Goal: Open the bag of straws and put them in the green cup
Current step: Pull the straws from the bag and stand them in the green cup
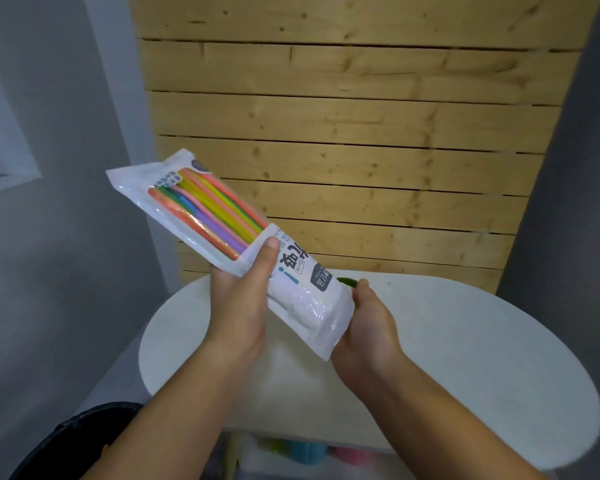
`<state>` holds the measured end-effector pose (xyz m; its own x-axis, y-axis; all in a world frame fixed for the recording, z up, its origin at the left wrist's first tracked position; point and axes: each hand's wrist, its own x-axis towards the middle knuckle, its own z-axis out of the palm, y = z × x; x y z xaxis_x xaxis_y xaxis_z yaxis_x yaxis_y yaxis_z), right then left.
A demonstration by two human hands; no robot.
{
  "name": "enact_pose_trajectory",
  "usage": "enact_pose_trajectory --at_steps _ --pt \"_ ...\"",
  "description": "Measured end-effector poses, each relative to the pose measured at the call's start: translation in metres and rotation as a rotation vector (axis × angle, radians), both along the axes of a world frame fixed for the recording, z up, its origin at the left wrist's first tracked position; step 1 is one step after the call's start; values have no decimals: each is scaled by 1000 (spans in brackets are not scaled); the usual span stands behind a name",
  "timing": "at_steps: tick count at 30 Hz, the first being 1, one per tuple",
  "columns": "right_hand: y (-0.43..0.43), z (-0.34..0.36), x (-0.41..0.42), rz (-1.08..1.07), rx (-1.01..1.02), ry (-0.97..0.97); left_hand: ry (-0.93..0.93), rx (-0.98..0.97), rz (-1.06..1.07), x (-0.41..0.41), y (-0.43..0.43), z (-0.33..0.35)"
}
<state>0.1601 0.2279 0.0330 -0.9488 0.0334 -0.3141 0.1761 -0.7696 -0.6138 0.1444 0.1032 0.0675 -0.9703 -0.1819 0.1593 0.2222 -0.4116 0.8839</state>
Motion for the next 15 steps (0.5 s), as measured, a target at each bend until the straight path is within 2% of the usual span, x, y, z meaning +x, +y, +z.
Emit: enact_pose_trajectory --at_steps 3,5,8,10,12,15 --pt "3 2 4 63 -161 35 69 -97 -27 5 5 5" --pt "2 0 3 114 -230 38 88 -52 -136 5 7 8" --pt "4 -10 -10 74 -243 -12 55 127 -348 1 3 7" --pt "7 -8 -12 42 -240 -55 29 178 -423 -5 -2 -1" --pt "9 -4 -14 27 -202 -74 1 149 -437 -10 -2 -10" --pt "12 -4 -20 -12 -98 -62 -15 5 -396 -14 1 -21"
